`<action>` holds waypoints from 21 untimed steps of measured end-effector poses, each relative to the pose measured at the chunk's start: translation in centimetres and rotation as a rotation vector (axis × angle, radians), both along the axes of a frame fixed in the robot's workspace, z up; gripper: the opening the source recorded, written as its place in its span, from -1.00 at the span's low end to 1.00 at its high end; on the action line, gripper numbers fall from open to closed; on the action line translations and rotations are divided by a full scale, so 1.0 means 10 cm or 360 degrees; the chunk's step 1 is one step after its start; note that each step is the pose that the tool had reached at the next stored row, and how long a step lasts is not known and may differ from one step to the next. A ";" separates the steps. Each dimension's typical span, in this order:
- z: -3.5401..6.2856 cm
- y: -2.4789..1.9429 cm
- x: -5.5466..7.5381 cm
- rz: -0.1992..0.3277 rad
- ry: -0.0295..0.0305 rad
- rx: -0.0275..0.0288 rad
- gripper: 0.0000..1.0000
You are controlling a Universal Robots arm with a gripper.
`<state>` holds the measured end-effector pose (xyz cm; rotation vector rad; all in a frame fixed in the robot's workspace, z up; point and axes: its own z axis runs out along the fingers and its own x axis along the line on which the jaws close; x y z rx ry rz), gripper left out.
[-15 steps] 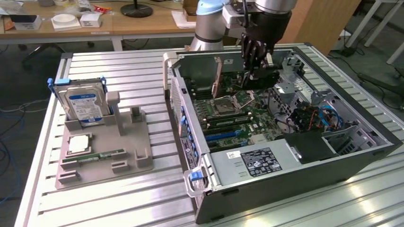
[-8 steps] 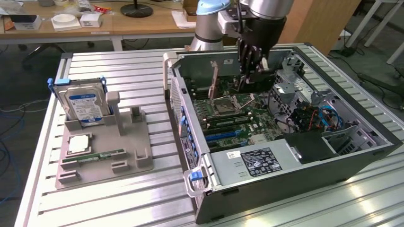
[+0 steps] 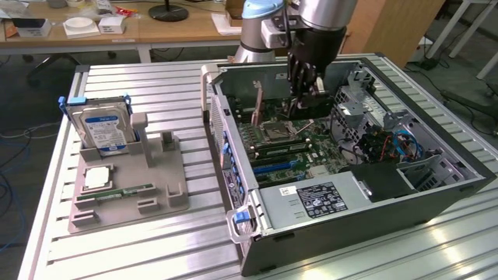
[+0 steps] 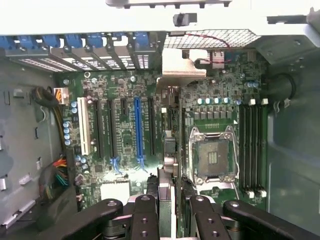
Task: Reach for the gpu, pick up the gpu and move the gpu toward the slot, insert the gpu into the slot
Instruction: 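Insert the gpu into the slot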
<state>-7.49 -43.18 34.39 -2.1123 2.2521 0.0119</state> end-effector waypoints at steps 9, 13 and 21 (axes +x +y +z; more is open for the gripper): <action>-0.035 -0.174 -0.01 0.0000 0.00001 -0.00019 -0.43; -0.091 -0.174 -0.02 0.0005 0.00070 -0.00075 -0.43; -0.222 -0.174 -0.04 0.0066 0.00190 -0.00076 -0.43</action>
